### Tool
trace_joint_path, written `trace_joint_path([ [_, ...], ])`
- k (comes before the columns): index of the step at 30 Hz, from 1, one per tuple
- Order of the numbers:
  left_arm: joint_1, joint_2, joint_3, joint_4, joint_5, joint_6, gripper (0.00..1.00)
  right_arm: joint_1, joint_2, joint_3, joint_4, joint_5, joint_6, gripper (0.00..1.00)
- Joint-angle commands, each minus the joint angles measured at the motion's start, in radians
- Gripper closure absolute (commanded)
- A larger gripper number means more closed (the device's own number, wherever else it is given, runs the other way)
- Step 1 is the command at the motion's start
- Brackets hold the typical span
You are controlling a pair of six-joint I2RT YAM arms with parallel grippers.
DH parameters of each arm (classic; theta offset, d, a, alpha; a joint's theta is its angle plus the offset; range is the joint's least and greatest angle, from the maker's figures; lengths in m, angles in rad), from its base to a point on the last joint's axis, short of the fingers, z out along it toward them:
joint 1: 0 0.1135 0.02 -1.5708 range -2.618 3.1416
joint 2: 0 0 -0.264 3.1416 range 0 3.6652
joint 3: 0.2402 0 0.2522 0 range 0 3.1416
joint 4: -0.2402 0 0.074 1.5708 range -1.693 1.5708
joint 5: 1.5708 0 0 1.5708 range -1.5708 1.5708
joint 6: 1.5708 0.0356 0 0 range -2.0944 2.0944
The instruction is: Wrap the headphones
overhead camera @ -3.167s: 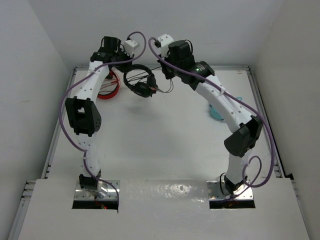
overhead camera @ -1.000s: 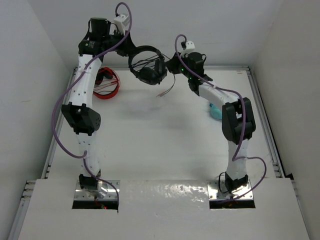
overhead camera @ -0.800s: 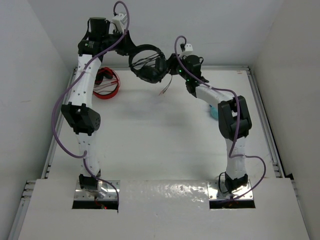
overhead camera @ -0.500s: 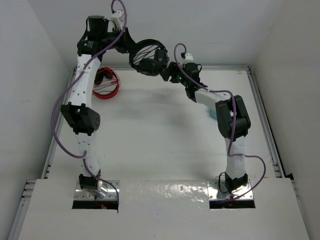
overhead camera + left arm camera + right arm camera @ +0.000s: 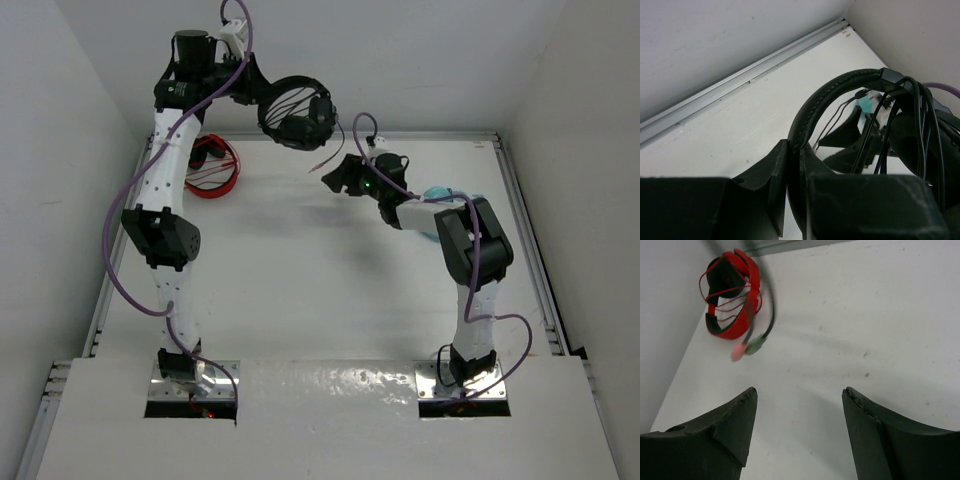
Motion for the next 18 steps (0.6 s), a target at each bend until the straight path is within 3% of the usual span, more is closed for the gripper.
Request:
trace_joint_path([
  [1, 0.014, -0.042, 0.019, 0.068, 0.001, -0.035, 1.0, 0.002, -0.124, -0.064, 0.141, -0.035, 0.003, 0.32],
  [9, 0.011, -0.045, 0.013, 0.082, -0.019, -0.035, 1.0, 0.006, -0.096, 0.038, 0.076, -0.055, 0.033, 0.27],
  [18, 0.011, -0.047, 0.01, 0.085, -0.012, -0.047, 1.0, 0.018, -0.027, 0.175, -0.071, 0.191, 0.003, 0.29],
])
